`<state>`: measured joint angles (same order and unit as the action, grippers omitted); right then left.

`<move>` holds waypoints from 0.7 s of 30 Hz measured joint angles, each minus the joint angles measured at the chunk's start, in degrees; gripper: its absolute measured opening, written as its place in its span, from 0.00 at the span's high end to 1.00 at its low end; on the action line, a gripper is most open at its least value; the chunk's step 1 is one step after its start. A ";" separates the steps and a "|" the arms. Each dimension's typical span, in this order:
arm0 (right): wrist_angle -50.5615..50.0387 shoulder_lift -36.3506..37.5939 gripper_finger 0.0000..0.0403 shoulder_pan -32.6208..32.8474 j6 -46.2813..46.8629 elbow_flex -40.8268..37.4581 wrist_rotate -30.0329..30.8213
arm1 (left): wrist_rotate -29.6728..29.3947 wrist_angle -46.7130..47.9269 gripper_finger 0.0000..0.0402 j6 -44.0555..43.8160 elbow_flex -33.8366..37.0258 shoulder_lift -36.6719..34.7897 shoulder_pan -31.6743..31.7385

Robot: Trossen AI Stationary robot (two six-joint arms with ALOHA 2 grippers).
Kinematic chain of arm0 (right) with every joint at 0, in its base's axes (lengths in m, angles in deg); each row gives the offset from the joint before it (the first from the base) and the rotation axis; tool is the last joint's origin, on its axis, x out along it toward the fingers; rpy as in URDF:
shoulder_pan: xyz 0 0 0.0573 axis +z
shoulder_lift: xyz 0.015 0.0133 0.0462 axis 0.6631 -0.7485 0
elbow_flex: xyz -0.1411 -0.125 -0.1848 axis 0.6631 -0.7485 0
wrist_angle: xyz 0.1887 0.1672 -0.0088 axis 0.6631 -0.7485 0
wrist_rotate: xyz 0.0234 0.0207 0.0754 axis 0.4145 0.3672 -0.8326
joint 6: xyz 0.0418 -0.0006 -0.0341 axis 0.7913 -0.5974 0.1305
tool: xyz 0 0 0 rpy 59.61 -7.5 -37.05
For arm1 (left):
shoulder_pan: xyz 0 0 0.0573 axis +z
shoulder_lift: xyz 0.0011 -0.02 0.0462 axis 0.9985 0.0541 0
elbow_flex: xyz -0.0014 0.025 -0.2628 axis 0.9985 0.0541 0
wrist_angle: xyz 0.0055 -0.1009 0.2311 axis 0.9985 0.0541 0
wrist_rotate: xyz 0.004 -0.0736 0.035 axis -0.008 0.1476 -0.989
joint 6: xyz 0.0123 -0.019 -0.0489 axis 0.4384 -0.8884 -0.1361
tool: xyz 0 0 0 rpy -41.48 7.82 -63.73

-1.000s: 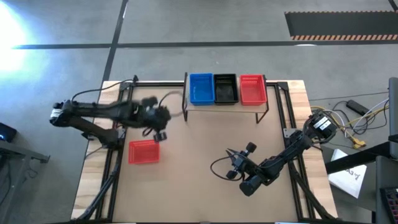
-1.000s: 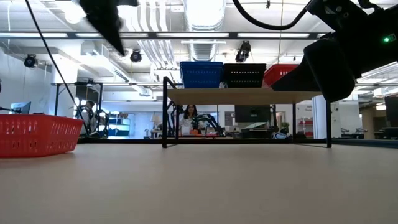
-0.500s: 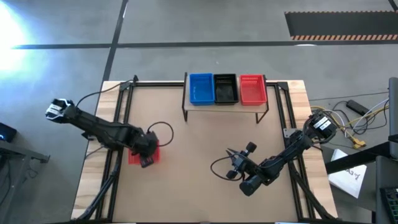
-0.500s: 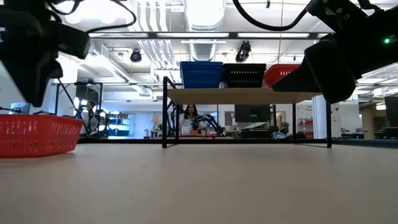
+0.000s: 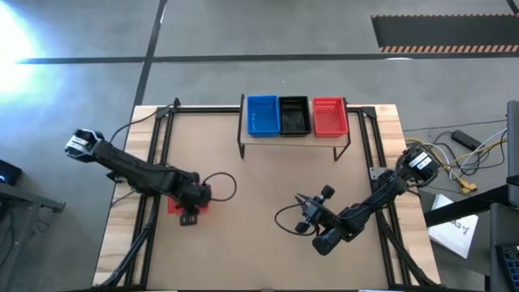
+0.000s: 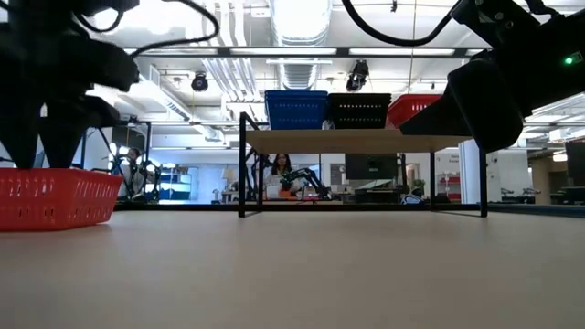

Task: Stack baskets on shelf by color
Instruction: Stack the red basket on top of the stacked red baskets on the shelf

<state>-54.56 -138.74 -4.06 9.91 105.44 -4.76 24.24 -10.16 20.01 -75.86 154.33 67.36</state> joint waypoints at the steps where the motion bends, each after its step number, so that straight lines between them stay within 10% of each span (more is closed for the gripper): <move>1: 0.00 0.00 0.91 -0.02 0.01 -0.01 0.00 | 0.00 -0.44 0.54 0.08 0.00 1.12 -0.08; 15: 0.02 0.00 0.91 -0.01 0.02 -0.02 0.06 | -1.24 -4.76 0.97 9.89 -2.16 14.84 -0.08; 21: 0.15 0.00 0.91 -0.02 -0.01 -0.02 0.21 | -2.32 -11.25 0.99 25.74 -9.47 20.25 -0.10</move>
<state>-54.41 -138.74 -4.08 9.90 105.42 -4.55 21.92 -21.41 45.75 -85.33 174.58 67.26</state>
